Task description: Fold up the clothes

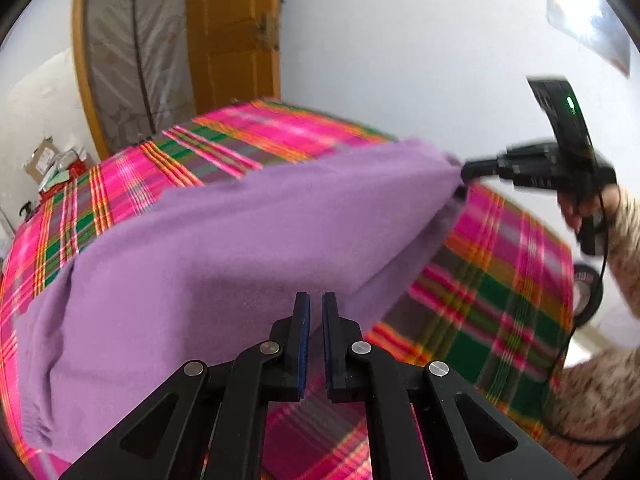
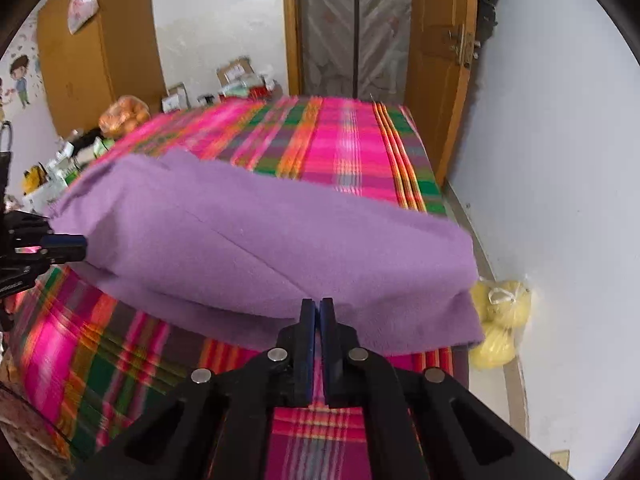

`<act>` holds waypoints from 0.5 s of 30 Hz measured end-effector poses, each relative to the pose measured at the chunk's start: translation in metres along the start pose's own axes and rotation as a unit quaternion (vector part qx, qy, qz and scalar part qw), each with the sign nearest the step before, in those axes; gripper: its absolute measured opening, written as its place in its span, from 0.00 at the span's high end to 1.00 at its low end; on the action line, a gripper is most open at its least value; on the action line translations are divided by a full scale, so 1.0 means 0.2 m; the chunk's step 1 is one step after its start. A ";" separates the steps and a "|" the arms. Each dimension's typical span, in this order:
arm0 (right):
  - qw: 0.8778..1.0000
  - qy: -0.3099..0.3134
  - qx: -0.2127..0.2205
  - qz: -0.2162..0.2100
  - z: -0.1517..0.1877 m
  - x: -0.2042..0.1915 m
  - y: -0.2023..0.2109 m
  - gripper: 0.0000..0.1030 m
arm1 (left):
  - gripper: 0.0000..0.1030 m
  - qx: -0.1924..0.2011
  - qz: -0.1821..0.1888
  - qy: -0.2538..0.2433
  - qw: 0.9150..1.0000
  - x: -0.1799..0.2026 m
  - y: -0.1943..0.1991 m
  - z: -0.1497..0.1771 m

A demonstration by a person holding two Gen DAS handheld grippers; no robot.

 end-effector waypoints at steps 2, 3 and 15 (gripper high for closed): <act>1.000 -0.001 -0.026 -0.006 0.06 -0.01 -0.07 0.97 | 0.94 -0.018 -0.001 0.001 1.000 0.01 -0.06 0.05; 1.000 0.005 -0.028 -0.008 0.07 -0.01 -0.07 0.97 | 0.94 -0.028 -0.001 0.002 1.000 0.01 -0.09 0.08; 0.999 0.027 0.020 -0.032 -0.25 -0.14 -0.14 0.77 | 0.84 0.001 0.002 0.027 1.000 -0.05 0.02 0.04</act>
Point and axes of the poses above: each gripper's, at about its wrist camera, not at the fingertips, and y roughly against the way its jaws point, x to its right, z to its underside, the point moved 10 cm from there along -y, roughly the way its jaws point, and after that the axes turned 6 degrees about -x, right-handed, at the moved point
